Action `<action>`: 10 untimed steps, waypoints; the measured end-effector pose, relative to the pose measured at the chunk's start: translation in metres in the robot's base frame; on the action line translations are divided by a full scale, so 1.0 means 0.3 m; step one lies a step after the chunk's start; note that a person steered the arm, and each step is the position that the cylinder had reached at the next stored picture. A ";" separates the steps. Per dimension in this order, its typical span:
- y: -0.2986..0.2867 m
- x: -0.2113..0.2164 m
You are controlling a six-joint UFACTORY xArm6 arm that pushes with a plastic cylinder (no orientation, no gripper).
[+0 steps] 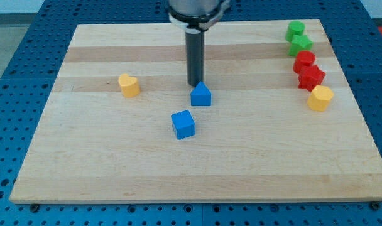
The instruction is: Move the blue triangle parallel to the blue cube
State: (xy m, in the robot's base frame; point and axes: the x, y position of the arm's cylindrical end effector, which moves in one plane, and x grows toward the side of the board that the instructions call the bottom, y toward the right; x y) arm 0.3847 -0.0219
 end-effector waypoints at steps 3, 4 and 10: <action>-0.052 0.044; -0.035 0.092; 0.291 0.198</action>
State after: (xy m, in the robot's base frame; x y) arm 0.4441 0.0656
